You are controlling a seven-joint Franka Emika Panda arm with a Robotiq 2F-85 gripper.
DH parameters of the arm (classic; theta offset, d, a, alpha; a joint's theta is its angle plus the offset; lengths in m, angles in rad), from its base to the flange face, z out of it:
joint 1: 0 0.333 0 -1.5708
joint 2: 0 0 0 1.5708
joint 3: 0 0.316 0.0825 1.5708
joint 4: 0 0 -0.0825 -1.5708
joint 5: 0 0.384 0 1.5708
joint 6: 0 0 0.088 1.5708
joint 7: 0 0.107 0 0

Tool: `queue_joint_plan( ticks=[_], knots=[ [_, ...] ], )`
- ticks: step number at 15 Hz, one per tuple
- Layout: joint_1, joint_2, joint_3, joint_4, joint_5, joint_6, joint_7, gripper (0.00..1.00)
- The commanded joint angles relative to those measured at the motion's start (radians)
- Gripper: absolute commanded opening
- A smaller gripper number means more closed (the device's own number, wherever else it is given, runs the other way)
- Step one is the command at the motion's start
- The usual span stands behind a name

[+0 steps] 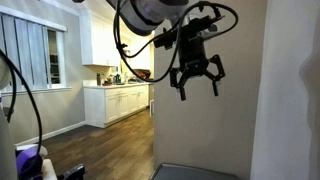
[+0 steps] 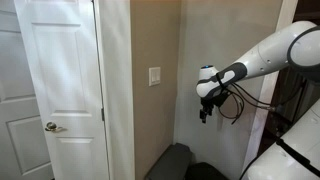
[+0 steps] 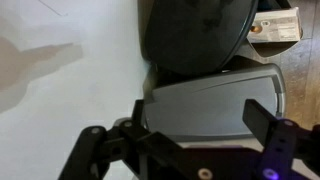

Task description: Turn off the right light switch

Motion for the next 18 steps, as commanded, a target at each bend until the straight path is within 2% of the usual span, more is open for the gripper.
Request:
queue_joint_plan(
  ticks=[1, 5, 11, 15, 17, 18],
  knots=[
    [-0.007, 0.000, 0.007, 0.001, 0.003, -0.001, -0.002, 1.00],
    [0.003, 0.031, 0.012, 0.017, 0.005, 0.022, -0.002, 1.00],
    [0.057, 0.113, 0.048, 0.093, 0.042, 0.217, -0.011, 1.00],
    [0.087, 0.117, 0.067, 0.151, 0.106, 0.272, -0.030, 1.00],
    [0.110, 0.097, 0.067, 0.171, 0.170, 0.284, -0.066, 0.92],
    [0.122, 0.087, 0.069, 0.182, 0.193, 0.291, -0.087, 0.81]
  ],
)
